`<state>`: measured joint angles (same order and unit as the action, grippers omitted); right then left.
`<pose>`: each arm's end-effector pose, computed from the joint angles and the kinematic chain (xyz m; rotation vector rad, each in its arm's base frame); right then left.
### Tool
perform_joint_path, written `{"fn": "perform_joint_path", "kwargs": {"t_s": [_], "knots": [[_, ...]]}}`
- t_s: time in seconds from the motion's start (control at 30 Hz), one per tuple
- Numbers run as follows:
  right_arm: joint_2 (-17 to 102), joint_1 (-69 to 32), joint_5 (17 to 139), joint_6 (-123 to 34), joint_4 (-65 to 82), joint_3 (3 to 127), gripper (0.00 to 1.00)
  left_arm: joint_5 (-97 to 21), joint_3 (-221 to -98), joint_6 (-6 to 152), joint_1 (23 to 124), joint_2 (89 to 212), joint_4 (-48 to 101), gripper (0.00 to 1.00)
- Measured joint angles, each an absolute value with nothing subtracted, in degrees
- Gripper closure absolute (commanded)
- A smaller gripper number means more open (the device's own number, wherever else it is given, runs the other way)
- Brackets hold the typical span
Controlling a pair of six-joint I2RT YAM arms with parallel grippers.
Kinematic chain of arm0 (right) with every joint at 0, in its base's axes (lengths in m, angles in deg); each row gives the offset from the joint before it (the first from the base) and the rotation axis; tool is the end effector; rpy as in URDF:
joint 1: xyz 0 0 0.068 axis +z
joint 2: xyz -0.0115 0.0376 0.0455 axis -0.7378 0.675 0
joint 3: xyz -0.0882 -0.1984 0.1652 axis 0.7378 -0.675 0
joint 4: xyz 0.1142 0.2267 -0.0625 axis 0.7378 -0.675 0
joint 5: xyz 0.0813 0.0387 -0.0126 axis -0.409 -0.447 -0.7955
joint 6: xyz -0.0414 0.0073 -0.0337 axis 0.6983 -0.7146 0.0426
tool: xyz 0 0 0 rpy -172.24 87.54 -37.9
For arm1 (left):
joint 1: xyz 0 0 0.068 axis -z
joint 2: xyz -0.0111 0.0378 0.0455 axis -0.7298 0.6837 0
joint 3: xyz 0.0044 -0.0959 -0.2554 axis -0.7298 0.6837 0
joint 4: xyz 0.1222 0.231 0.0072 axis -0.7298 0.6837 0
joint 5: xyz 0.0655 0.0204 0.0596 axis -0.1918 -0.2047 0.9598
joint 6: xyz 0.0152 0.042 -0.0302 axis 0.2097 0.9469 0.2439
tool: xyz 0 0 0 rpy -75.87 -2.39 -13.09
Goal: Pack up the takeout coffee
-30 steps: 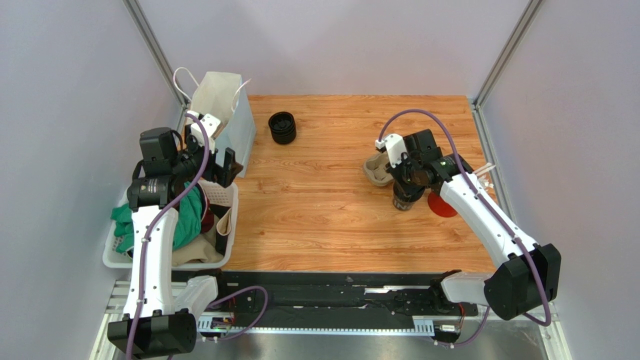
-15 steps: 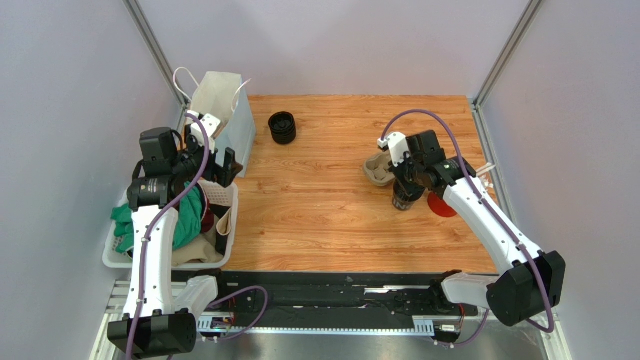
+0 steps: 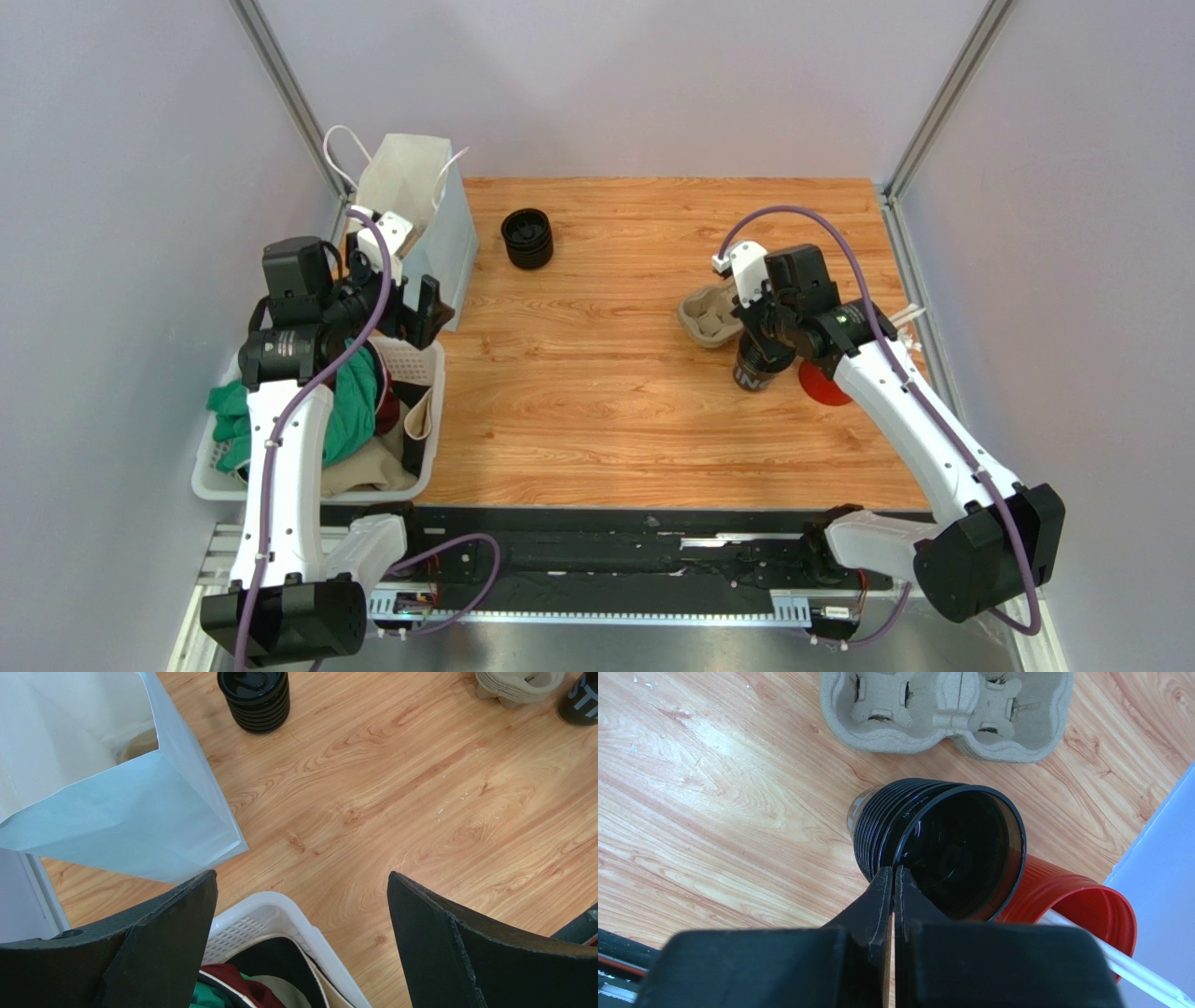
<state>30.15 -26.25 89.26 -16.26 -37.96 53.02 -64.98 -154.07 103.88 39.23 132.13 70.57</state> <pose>0.2255 0.0857 0.3104 -0.8795 2.3234 -0.0714 0.1947 0.0054 0.3802 0.5609 1.9626 -0.3618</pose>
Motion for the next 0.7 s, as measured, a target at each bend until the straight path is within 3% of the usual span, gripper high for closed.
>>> {"fn": "perform_joint_path", "kwargs": {"t_s": [0.7], "knots": [[29.0,-22.7,93.1,-15.6,-37.9,53.1,1.00,-65.0,-154.1,103.9,39.2,132.5,70.6,0.01]]}}
